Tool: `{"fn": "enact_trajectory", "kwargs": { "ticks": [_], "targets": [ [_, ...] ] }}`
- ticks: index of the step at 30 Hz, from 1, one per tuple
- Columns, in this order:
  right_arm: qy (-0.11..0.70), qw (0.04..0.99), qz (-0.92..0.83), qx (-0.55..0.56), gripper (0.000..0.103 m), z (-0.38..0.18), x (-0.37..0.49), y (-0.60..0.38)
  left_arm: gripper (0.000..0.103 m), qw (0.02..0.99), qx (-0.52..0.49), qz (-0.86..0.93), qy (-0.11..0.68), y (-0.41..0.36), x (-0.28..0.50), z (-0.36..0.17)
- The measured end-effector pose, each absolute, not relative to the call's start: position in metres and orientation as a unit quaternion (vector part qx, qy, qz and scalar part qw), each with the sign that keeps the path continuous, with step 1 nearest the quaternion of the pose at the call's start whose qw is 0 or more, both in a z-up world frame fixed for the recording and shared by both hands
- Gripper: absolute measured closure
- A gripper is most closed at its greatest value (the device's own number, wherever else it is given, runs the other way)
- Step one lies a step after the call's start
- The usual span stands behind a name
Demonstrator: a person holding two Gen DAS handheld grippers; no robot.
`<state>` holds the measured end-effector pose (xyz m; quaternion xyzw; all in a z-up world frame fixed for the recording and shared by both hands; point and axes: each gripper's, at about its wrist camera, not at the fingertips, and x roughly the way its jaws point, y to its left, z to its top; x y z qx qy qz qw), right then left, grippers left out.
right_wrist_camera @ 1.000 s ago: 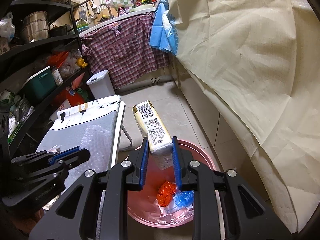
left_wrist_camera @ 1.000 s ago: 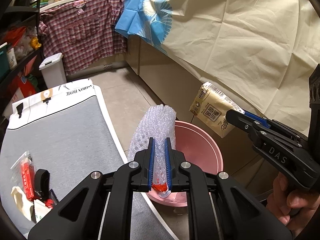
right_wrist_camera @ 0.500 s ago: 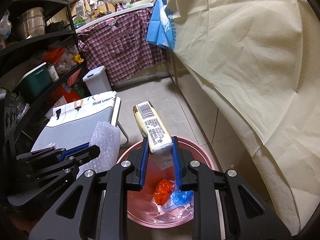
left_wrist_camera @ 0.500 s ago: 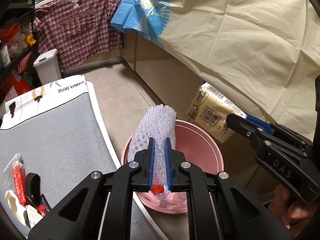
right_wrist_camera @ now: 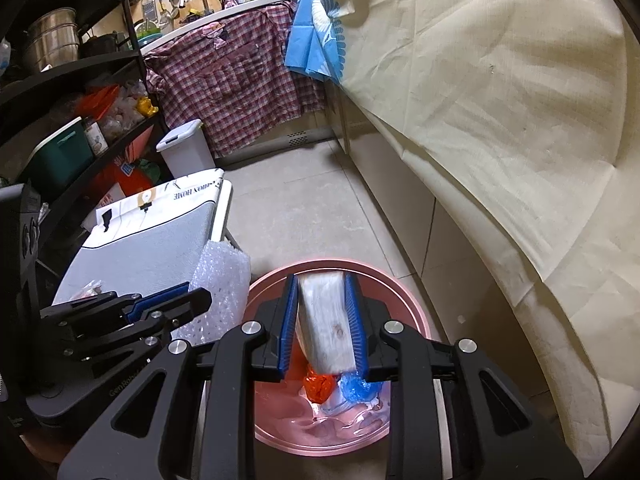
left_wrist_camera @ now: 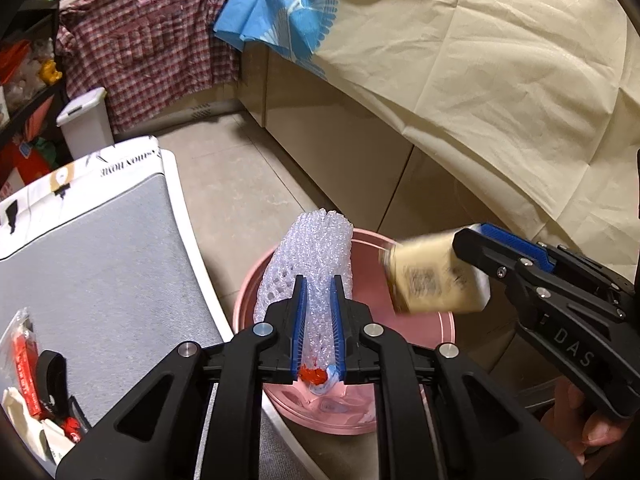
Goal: Collect trash
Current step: 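Open both tools to drop the foam net and butter box into the bin, then move both open tools back over the remaining trash on the table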
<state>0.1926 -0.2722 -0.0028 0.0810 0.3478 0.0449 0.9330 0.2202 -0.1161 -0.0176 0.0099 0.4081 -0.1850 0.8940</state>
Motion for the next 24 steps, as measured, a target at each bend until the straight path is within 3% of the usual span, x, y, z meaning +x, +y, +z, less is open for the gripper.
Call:
{"fn": "enact_trajectory", "kwargs": {
  "ticks": [1, 5, 24],
  "targets": [
    [0.349, 0.932, 0.044, 0.082, 0.074, -0.004, 0.193, -0.273, 0.075, 0.894, 0.010, -0.182, 0.410, -0.116, 0.221, -0.018],
    [0.352, 0.931, 0.036, 0.086, 0.059, -0.006, 0.194, -0.275, 0.070, 0.897, -0.002, -0.177, 0.406, -0.109, 0.222, -0.016],
    [0.308, 0.945, 0.096, 0.050, 0.058, 0.015, 0.169, -0.243, 0.070, 0.923, 0.005, -0.149, 0.354, -0.034, 0.162, 0.047]
  ]
}}
